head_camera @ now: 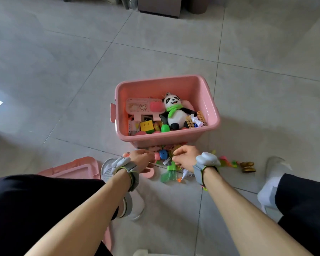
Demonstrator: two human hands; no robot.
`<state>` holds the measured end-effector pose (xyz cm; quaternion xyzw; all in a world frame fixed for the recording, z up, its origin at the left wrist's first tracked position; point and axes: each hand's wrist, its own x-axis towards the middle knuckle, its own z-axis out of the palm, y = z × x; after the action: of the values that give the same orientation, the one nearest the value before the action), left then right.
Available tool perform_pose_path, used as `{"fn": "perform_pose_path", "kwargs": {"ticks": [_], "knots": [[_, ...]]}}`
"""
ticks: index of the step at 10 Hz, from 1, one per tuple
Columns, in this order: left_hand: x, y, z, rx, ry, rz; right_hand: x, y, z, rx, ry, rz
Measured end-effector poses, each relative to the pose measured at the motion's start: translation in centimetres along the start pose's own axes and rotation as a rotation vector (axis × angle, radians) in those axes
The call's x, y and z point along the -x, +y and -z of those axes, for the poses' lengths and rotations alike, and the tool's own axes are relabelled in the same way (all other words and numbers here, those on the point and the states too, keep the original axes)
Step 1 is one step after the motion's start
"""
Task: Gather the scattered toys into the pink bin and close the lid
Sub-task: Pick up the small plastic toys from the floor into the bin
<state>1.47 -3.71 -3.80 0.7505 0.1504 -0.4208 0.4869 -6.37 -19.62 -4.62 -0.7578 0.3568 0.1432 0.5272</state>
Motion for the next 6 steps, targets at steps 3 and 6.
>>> {"fn": "perform_pose_path", "kwargs": {"ticks": [3, 6], "knots": [[-9.6, -6.4, -1.0, -0.634, 0.855, -0.107, -0.7, 3.2, -2.8, 0.04, -0.034, -0.09], [-12.3, -8.1, -4.3, -0.658, 0.126, 0.181, -3.7, 5.3, -3.5, 0.1, -0.042, -0.16]]}}
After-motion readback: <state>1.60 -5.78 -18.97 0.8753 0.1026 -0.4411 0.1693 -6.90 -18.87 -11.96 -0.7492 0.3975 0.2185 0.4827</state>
